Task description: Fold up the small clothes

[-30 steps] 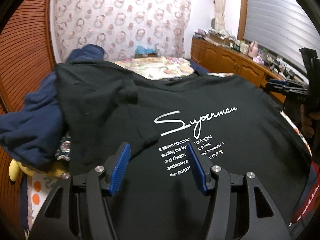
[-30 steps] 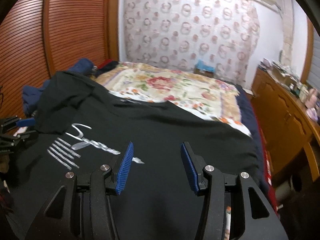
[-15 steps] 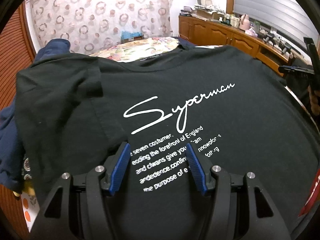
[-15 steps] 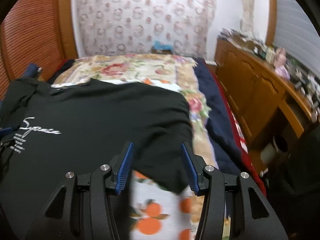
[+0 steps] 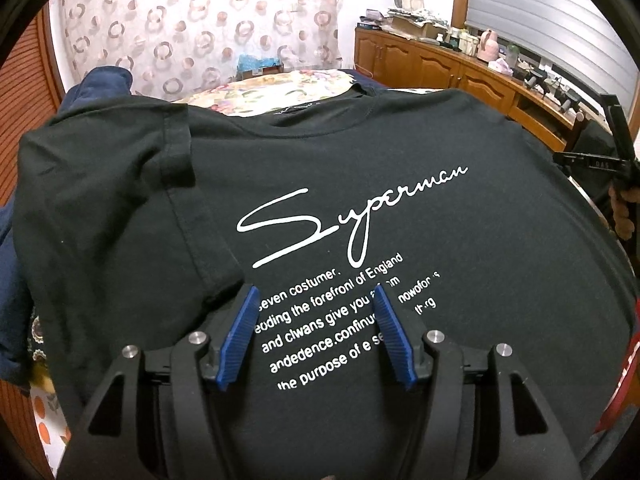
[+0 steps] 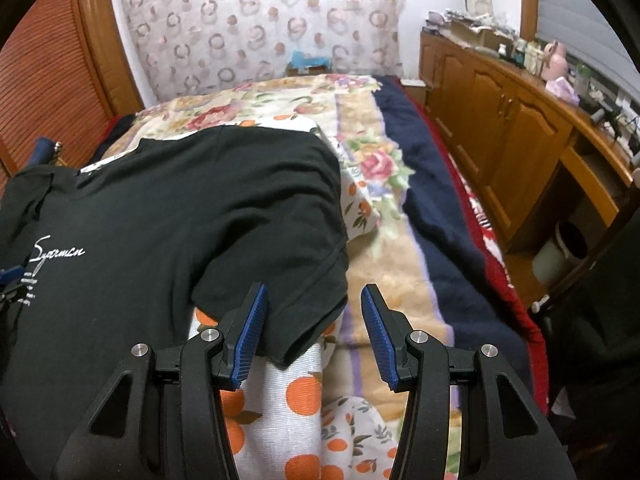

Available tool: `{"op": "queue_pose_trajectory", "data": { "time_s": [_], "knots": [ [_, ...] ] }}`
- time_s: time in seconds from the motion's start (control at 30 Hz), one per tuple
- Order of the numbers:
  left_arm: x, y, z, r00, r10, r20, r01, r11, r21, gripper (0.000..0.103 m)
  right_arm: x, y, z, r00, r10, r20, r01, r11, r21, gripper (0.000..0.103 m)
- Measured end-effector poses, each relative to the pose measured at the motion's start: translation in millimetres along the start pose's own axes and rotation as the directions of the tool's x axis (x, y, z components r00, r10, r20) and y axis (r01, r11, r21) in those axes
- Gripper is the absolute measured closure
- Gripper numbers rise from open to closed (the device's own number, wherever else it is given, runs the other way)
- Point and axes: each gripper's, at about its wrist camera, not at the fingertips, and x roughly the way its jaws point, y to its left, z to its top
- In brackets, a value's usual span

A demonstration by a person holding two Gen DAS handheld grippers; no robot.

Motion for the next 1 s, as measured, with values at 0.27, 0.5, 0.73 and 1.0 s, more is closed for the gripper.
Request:
{"op": "queue_pose_trajectory", "data": {
  "time_s": [0.27, 0.5, 0.73, 1.0],
  "knots": [
    [2, 0, 2, 1.000, -0.002, 0.000, 0.002, 1.000, 0.002, 0.042, 5, 4, 2, 0.999, 0.030, -0.022, -0.030, 0.999, -0.010, 0.063],
    [3, -1, 2, 1.000, 0.001, 0.000, -0.001, 1.000, -0.001, 0.041, 2, 17, 3, 0.999, -0.039, 0.007, 0.039, 0.995, -0.090, 0.093],
    [3, 0, 3, 1.000, 0.000, 0.000, 0.000, 1.000, -0.005, 0.039, -11, 24, 6, 0.997, -0.049, 0.066, 0.057, 0.991, -0.123, 0.099],
    [9, -5, 4, 1.000, -0.022, -0.021, 0.023, 1.000, 0.013, 0.015, -27, 37, 23, 0.991, -0.029, 0.131, 0.048, 0.988, -0.144, 0.099]
  ]
}}
